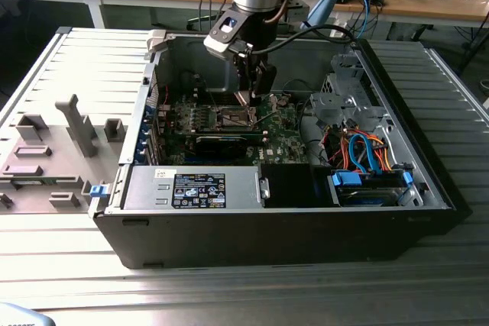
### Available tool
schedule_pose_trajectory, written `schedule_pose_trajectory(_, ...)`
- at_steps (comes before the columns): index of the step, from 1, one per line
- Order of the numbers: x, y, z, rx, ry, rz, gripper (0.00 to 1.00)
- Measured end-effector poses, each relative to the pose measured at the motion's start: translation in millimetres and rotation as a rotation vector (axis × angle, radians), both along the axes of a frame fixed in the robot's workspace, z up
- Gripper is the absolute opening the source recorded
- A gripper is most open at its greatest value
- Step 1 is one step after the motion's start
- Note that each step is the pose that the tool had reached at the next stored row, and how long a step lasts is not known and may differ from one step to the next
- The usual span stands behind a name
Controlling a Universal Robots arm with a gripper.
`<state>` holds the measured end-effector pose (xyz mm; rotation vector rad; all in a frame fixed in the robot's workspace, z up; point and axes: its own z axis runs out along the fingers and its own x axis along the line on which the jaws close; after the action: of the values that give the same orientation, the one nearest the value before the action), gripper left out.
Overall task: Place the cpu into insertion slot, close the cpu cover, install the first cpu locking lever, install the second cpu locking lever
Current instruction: 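Place the cpu into insertion slot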
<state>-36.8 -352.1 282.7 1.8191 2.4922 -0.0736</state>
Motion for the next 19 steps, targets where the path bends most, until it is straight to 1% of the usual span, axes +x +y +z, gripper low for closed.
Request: schedule_pose_trajectory(19,0.0,0.0,-0.6,0.0,0.0001,-0.056,0.54)
